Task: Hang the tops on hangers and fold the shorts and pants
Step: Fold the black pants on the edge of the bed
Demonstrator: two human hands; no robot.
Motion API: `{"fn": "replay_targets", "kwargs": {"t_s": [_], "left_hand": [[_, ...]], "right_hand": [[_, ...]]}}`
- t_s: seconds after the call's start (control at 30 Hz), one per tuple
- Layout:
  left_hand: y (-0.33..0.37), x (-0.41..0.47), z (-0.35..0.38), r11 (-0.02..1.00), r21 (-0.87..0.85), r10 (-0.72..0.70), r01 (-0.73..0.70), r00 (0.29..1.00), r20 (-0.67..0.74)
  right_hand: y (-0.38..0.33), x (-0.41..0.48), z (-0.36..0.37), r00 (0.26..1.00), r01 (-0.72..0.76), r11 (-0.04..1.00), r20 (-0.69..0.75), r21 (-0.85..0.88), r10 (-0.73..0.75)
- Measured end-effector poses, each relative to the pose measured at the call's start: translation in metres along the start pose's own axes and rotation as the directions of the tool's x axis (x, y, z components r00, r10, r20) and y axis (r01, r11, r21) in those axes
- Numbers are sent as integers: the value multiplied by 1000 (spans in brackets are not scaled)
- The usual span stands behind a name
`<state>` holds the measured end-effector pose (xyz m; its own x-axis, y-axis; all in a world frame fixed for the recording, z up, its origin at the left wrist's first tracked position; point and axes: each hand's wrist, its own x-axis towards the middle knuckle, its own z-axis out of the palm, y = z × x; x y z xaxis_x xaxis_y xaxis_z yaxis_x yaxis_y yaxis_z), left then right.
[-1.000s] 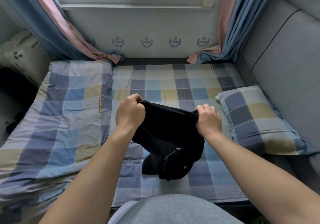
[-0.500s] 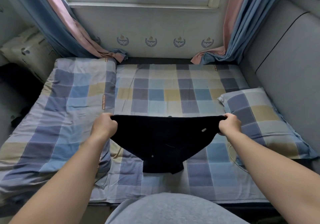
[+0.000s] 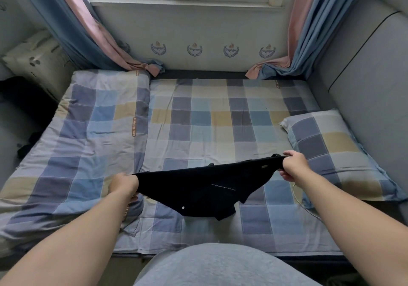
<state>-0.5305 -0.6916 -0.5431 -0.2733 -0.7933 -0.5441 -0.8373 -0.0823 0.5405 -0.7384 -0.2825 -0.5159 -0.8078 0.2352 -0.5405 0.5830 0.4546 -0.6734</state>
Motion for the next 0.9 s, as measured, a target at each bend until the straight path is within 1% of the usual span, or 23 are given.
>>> {"fn": "replay_targets", "kwargs": {"t_s": [0.03, 0.07, 0.13, 0.17, 0.23, 0.3, 0.37, 0.5, 0.6, 0.67, 0.8, 0.9], "left_hand": [[0, -3, 3, 984, -128, -115, 121, 992, 49], [-1, -6, 5, 946, -231, -204, 226, 972, 112], [-3, -5, 7, 888, -307, -279, 344, 931, 236], [-4, -3, 6, 868, -315, -293, 383, 909, 298], [-4, 1, 3, 810, -344, -324, 476, 851, 413], [-2, 3, 0, 717, -401, -336, 570, 787, 518], [2, 3, -1, 618, -469, -306, 631, 742, 596], [13, 1, -2, 449, -572, -215, 686, 704, 676], [22, 4, -2, 350, -615, -150, 706, 691, 707], [30, 7, -2, 310, -648, -111, 696, 703, 702], [46, 8, -2, 209, -737, -37, 642, 759, 650], [52, 6, -7, 210, -765, 27, 609, 778, 628]], "right_hand": [[-1, -2, 4, 996, -90, 989, 33, 114, 87], [-2, -2, 6, 981, -187, 962, 82, 197, 174], [-3, 0, 7, 921, -374, 878, 233, 299, 313], [-2, 2, 6, 886, -442, 834, 307, 331, 348], [-1, 4, 4, 844, -513, 759, 396, 400, 362], [1, 3, 3, 837, -529, 720, 417, 450, 354], [0, 2, 3, 838, -527, 697, 432, 486, 332], [-5, -1, 4, 827, -536, 660, 483, 527, 286], [-10, -4, 4, 821, -540, 632, 512, 556, 251], [-14, -5, 3, 818, -543, 614, 528, 573, 231], [-24, -9, 3, 820, -515, 676, 531, 527, 211], [-33, -10, -2, 830, -469, 709, 536, 527, 151]]}}
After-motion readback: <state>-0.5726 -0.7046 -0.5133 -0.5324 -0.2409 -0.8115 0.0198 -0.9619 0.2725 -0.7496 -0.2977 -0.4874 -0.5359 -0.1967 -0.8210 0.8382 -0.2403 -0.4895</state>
